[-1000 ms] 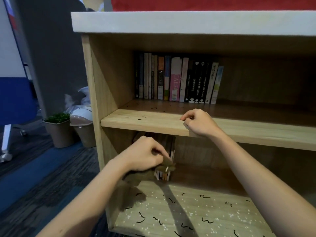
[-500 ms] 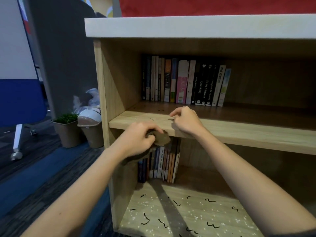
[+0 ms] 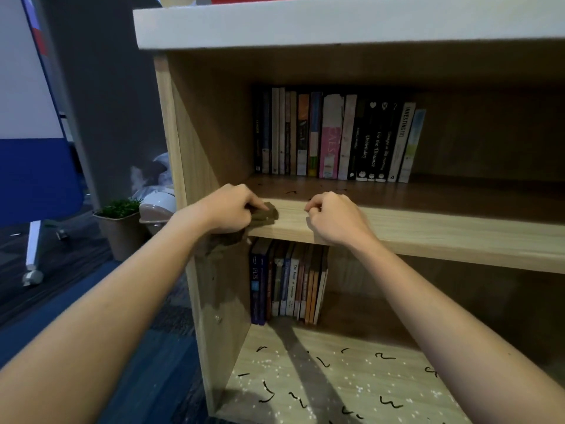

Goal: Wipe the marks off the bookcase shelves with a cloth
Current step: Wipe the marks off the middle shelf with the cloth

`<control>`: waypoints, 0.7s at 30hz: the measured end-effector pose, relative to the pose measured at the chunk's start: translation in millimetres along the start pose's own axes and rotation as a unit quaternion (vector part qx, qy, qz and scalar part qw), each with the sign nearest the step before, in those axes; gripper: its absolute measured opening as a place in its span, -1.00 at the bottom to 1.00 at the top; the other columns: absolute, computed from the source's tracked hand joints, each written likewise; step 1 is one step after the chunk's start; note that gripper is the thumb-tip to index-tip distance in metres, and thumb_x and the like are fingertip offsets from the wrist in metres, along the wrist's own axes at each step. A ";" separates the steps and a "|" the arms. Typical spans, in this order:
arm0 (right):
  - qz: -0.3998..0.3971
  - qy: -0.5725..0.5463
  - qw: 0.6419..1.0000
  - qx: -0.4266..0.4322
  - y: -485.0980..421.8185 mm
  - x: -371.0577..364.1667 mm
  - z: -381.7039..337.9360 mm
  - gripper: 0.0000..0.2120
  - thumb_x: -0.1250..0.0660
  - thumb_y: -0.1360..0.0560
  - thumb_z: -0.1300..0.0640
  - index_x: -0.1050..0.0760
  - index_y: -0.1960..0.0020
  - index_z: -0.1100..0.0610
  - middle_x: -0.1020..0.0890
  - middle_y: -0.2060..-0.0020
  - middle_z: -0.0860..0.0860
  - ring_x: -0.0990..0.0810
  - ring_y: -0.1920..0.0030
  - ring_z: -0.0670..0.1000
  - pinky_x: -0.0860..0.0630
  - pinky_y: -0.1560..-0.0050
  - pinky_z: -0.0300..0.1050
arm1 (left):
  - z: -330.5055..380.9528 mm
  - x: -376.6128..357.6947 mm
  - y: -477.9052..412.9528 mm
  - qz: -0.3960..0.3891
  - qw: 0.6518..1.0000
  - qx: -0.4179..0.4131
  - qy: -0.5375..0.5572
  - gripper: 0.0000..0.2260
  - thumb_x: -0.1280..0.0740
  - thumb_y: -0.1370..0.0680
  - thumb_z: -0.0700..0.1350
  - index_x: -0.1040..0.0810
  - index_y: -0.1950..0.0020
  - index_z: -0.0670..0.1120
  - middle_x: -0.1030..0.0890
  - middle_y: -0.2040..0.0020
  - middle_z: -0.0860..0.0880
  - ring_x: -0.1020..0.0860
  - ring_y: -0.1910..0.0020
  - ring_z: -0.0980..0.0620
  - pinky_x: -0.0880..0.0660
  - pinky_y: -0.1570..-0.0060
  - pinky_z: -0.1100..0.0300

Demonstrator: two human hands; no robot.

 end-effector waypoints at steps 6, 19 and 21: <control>-0.004 -0.006 1.000 0.000 2.0 -1.3 1.4 -0.73 -0.11 -0.54 0.11 -0.56 -0.07 0.03 -0.62 -0.01 0.03 -0.56 0.03 0.03 -0.53 0.02 -0.04 | 10.9 -2.1 5.3 -0.031 0.999 -0.003 0.008 -0.60 -0.13 -0.54 -0.33 -0.55 -0.23 0.03 -0.51 -0.16 0.07 -0.50 0.14 0.19 -0.42 0.11 0.42; -0.018 -0.041 0.999 -0.005 -2.5 -1.7 10.7 -0.72 -0.13 -0.52 0.15 -0.57 -0.09 0.04 -0.63 -0.01 0.04 -0.53 0.16 -0.01 -0.50 0.11 -0.11 | 10.5 -3.0 -9.4 -0.082 0.996 0.032 0.025 -0.57 -0.09 -0.53 -0.36 -0.54 -0.24 0.01 -0.49 -0.24 -0.01 -0.45 -0.22 0.00 -0.34 -0.24 0.17; -0.014 -0.038 0.999 -0.008 -2.2 -2.0 9.9 -0.72 -0.13 -0.51 0.15 -0.58 -0.09 0.03 -0.62 -0.05 0.04 -0.56 0.06 0.01 -0.53 0.01 -0.08 | 1.1 1.5 -12.2 -0.080 0.995 0.066 -0.011 -0.58 -0.10 -0.54 -0.33 -0.50 -0.30 -0.01 -0.49 -0.25 -0.03 -0.45 -0.22 -0.04 -0.34 -0.23 0.14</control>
Point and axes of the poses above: each hand's wrist, its own y-axis away from the middle knuckle, its own x-axis out of the back of the hand, z = x × y, the point moved 6 cm from there along -y, towards the middle knuckle
